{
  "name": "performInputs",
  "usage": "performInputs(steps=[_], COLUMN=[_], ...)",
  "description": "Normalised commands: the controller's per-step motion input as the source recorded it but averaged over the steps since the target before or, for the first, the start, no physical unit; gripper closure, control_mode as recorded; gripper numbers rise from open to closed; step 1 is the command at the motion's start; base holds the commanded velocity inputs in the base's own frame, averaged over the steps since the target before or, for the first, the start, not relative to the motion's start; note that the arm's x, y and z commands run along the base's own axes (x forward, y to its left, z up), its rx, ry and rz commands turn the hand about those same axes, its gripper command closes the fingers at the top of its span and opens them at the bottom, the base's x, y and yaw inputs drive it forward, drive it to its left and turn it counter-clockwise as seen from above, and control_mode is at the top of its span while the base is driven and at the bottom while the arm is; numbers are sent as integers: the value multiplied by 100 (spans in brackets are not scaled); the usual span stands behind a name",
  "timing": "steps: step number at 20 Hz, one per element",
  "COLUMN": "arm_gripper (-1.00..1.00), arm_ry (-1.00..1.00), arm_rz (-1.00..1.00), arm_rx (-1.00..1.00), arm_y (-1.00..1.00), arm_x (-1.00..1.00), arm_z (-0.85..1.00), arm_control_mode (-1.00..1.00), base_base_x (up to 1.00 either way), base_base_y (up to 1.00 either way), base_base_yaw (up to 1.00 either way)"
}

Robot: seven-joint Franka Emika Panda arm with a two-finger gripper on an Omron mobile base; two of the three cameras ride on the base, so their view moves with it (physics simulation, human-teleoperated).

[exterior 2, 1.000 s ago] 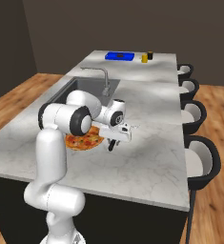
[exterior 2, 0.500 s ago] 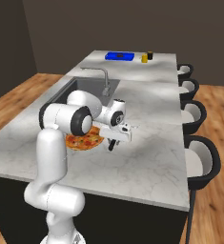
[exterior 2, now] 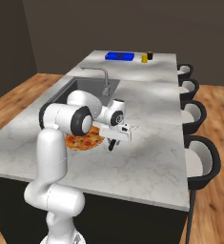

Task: Take the pizza cutter from the drawer on the left and place it on the dining counter for cutting.

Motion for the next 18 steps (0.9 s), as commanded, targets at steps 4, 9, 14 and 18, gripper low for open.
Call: performInputs(steps=[4,9,14,18], arm_gripper=[-100,-100,-100,-100], arm_ry=[0,0,-7,-9], arm_rz=[0,0,0,0], arm_rx=[0,0,0,0], arm_y=[0,0,0,0], arm_x=[0,0,-7,-39], arm_z=[0,3,47,98], arm_control_mode=[-100,-100,-100,-100], base_base_x=[0,0,0,0], base_base_y=[0,0,0,0], base_base_yaw=[0,0,0,0])
